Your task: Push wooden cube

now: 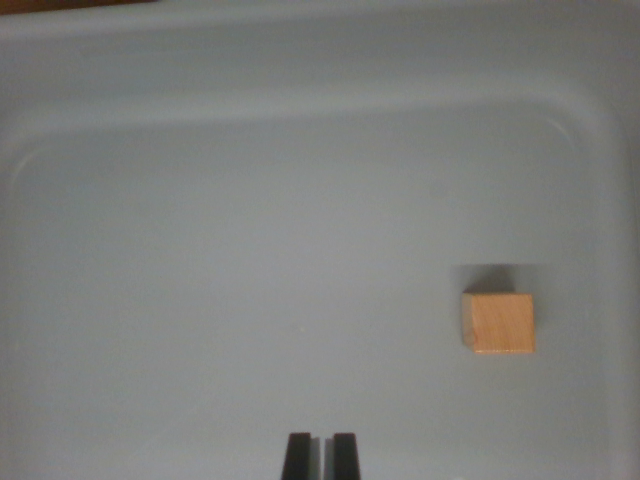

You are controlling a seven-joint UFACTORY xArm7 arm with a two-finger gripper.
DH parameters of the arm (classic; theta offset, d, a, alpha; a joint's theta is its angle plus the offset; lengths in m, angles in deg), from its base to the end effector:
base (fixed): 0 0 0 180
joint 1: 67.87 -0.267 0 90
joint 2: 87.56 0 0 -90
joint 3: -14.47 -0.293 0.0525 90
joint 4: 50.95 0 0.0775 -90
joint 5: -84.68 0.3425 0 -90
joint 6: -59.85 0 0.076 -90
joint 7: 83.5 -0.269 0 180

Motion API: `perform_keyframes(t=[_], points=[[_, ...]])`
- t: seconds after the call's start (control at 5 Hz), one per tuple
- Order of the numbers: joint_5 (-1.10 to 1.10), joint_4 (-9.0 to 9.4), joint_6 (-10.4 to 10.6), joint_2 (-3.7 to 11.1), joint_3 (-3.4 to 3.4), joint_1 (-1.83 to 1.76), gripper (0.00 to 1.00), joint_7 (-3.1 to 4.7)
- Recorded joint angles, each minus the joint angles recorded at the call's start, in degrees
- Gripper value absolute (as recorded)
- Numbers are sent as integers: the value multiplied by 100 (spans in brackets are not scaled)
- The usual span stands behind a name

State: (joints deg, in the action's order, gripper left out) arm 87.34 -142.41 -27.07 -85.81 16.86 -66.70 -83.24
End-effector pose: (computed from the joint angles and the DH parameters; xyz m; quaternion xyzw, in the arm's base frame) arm 0.4931 -0.0182 0.3693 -0.9990 0.0294 -0.0251 0.0217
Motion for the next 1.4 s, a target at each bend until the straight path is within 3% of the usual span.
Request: perform_keyframes(t=[0.6,1.2,1.4], points=[[-2,86,94,15,13,12,0,21],[-9,332,364,58,51,45,0,80],[-9,332,364,58,51,45,0,80]])
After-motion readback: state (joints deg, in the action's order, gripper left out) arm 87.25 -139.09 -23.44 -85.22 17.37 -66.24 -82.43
